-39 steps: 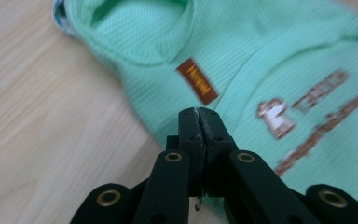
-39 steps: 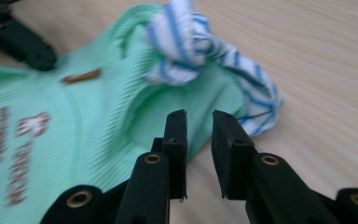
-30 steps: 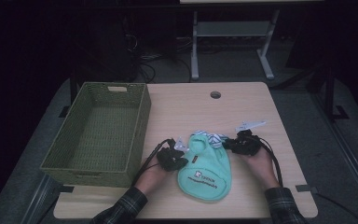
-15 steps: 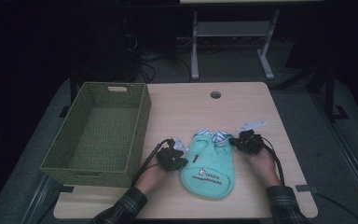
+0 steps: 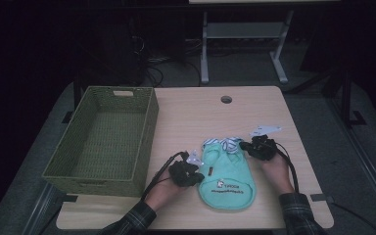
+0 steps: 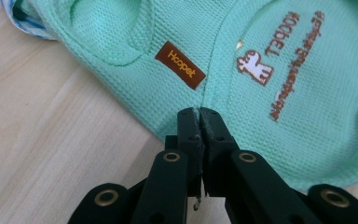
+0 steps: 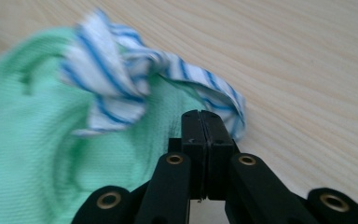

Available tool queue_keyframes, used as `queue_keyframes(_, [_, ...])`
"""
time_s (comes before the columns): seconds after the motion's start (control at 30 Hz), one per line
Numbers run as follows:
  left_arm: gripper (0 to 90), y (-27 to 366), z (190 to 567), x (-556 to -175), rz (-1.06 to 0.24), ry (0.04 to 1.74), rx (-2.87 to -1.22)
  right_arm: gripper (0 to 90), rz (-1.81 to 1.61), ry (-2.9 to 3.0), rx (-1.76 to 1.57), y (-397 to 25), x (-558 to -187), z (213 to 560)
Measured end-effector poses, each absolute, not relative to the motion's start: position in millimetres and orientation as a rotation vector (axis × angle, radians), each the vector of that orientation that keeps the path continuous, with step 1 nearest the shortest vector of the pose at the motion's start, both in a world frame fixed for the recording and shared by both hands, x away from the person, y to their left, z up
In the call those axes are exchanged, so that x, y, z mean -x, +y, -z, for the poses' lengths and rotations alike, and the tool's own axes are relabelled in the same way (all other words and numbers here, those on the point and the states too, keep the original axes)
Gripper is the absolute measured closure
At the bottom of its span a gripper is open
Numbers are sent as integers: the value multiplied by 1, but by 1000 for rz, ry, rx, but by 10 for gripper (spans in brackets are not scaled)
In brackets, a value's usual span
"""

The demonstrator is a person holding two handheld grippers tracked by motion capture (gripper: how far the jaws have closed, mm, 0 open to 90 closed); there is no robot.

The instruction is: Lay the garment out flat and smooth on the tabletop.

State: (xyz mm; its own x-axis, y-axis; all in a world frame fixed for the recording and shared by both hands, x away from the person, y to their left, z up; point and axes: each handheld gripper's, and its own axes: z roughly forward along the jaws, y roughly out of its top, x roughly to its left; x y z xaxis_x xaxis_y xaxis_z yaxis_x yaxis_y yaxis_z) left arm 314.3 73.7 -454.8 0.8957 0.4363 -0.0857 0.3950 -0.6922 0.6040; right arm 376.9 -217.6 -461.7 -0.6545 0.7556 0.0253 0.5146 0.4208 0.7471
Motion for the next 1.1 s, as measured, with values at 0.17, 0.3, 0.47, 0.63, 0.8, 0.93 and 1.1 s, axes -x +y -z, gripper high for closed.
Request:
queue_keyframes(0.17, [852,74,454,-315,-85,605,-2405,886,-1124,2382,-1077,-224,-359,454])
queue_keyframes(0.3, [833,74,452,-315,-78,592,-2408,840,-1136,2401,-1067,-228,-347,451])
queue_keyframes(0.47, [762,76,446,-318,-90,598,-2383,759,-1181,2392,-1069,-232,-344,446])
queue_keyframes(0.63, [631,80,439,-328,-129,618,-2349,672,-1180,2388,-1070,-234,-348,443])
queue_keyframes(0.8, [530,82,435,-341,-152,625,-2341,619,-1185,2386,-1087,-237,-353,442])
queue_keyframes(0.93, [496,81,431,-350,-171,620,-2335,596,-1190,2387,-1095,-238,-356,442])
queue_keyframes(1.1, [462,79,425,-361,-200,623,-2311,582,-1193,2382,-1092,-240,-358,442])
